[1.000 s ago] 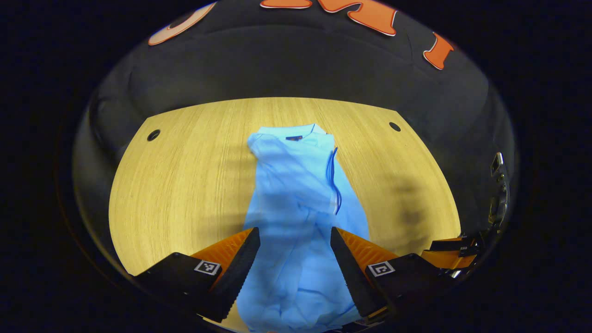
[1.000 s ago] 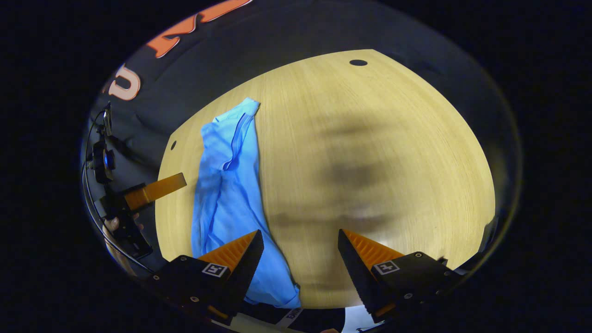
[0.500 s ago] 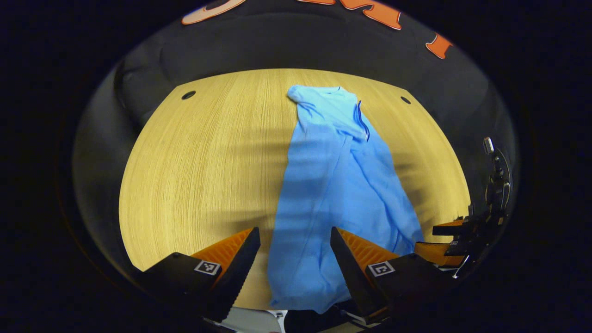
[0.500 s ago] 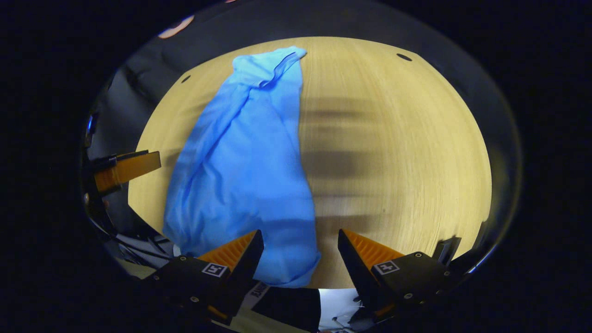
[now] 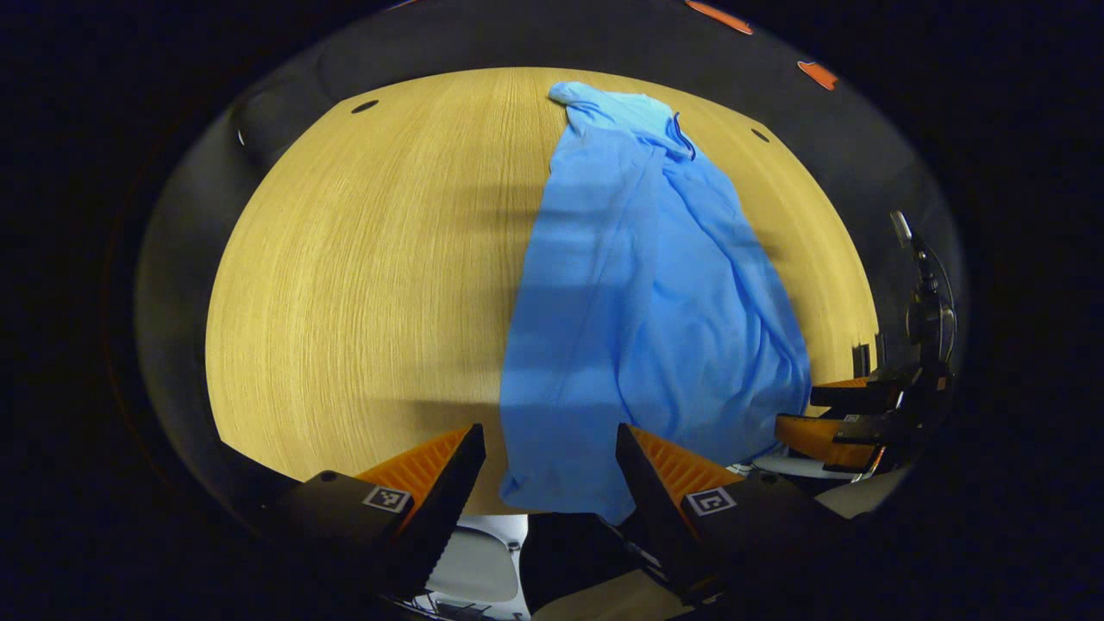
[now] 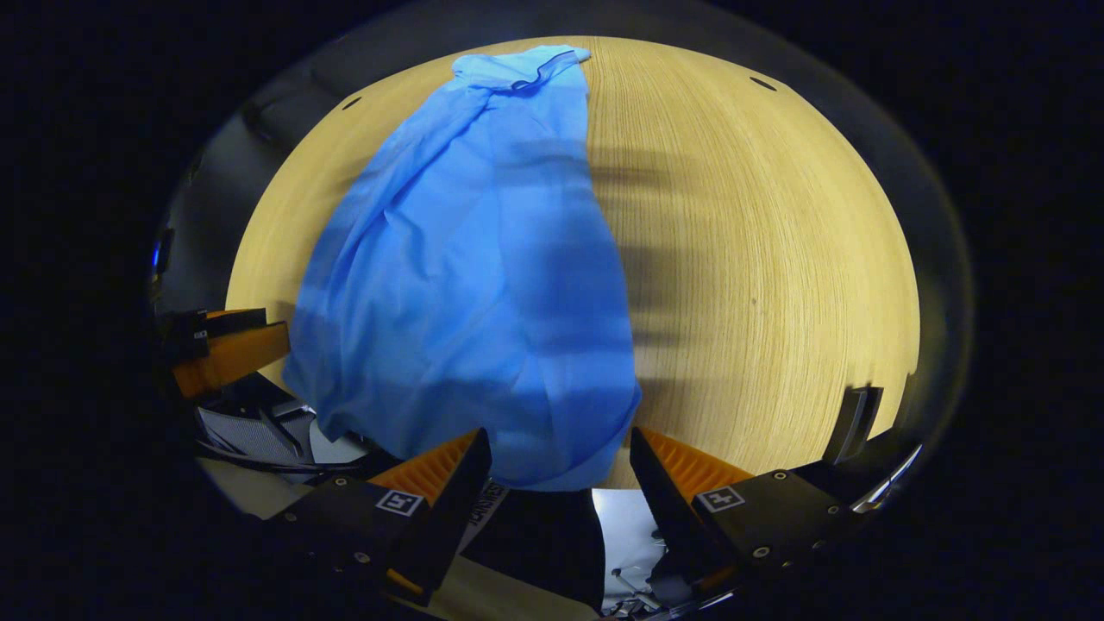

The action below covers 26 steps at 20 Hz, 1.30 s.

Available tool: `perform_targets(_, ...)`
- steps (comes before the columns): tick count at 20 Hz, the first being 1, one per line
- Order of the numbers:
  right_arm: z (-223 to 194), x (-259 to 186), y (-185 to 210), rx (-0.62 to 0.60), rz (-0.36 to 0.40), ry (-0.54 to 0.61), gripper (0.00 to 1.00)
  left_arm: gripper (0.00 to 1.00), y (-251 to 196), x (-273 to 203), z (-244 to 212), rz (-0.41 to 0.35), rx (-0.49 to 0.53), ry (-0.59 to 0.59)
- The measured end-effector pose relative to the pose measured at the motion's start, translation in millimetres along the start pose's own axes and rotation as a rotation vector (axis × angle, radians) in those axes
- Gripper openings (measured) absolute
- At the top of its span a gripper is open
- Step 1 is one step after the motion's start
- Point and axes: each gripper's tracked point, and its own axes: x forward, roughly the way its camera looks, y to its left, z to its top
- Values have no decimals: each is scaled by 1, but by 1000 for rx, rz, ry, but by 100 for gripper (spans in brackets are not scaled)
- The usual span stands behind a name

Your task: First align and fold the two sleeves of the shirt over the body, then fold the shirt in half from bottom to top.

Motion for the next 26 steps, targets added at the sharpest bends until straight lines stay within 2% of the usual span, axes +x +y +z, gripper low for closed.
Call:
perform_targets(5, -7, 8, -2, -40, -35, 25, 99, 100, -6, 18, -23, 16, -9, 59)
perform_targets(7, -8, 9, -4, -60, -53, 24, 99, 96, -7, 21, -27, 37, -6, 72)
perform_targets(8, -9, 10, -5, -70, -63, 26, 99, 99, -6, 23, -29, 49, -6, 78)
perform_targets(12, -11, 13, -7, -130, -95, 39, 96, 100, -4, 33, -34, 86, -10, 105)
perform_targets(15, -11, 11, -6, -135, -94, 39, 96, 97, -8, 33, -35, 101, 13, 105)
perform_targets(20, -10, 10, -5, -155, -95, 39, 95, 99, -7, 32, -35, 104, 9, 101)
perform_targets(21, -11, 10, -6, -151, -95, 37, 89, 97, -9, 34, -34, 100, 16, 102)
perform_targets(22, -10, 11, -6, -144, -96, 34, 78, 95, -11, 33, -34, 98, 27, 101)
perform_targets(23, -9, 11, -7, -137, -96, 32, 63, 89, -13, 34, -32, 93, 36, 97)
perform_targets(25, -6, 12, -9, -120, -98, 24, 34, 56, -15, 39, -28, 78, 47, 80)
perform_targets(26, -6, 10, -11, -109, -96, 21, 24, 40, -17, 42, -22, 66, 39, 66)
